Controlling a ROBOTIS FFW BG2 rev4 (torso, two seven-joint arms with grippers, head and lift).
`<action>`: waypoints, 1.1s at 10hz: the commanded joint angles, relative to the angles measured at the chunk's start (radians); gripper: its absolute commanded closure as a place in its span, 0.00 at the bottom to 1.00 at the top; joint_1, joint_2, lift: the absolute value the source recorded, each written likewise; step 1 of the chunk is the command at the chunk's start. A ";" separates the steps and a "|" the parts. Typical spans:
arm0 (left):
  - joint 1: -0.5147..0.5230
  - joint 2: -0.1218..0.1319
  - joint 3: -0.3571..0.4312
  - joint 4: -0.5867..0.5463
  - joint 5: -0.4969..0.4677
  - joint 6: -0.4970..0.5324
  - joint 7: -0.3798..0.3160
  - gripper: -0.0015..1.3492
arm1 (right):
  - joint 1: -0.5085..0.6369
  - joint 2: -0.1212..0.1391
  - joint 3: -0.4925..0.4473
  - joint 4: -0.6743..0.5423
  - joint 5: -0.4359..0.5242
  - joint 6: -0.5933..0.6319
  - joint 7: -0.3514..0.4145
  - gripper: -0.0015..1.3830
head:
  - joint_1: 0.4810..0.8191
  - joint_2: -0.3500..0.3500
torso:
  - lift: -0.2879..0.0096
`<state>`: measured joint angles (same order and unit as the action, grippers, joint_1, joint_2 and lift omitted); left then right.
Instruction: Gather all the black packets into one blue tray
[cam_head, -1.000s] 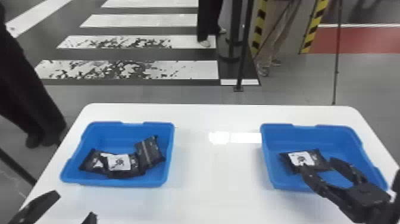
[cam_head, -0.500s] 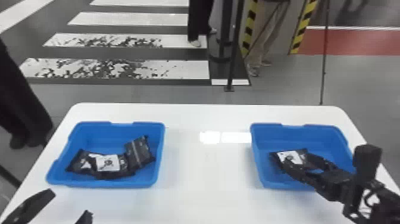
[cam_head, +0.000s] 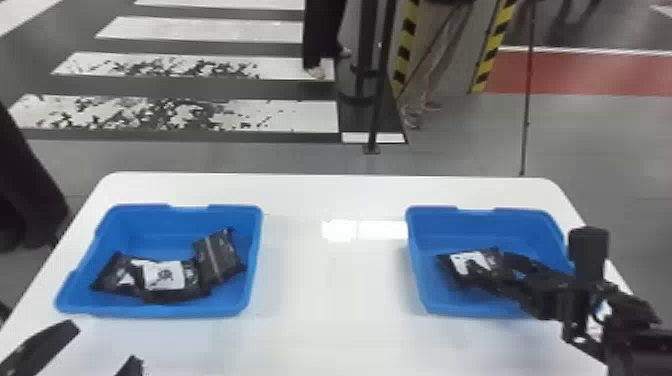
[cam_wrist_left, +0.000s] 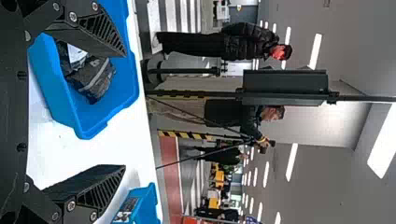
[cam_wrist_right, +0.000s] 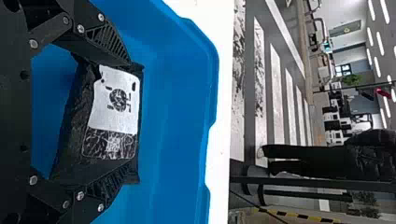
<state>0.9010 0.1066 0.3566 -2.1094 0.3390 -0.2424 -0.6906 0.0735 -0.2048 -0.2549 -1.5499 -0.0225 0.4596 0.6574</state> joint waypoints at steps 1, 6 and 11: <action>-0.005 0.002 -0.006 0.005 0.002 0.002 -0.003 0.14 | -0.032 -0.018 0.020 0.042 0.017 0.007 -0.005 0.22 | 0.63 0.41 | 0.60; -0.020 0.008 -0.022 0.022 0.010 0.009 -0.009 0.14 | -0.108 -0.047 0.032 0.167 0.058 0.041 -0.008 0.55 | 0.63 0.35 | 0.60; -0.037 0.013 -0.028 0.024 0.010 0.017 -0.017 0.14 | -0.047 -0.033 -0.016 0.052 0.058 0.080 -0.008 0.92 | 0.63 0.32 | 0.60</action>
<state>0.8687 0.1197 0.3292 -2.0852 0.3491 -0.2271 -0.7070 0.0138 -0.2405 -0.2626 -1.4681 0.0370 0.5493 0.6495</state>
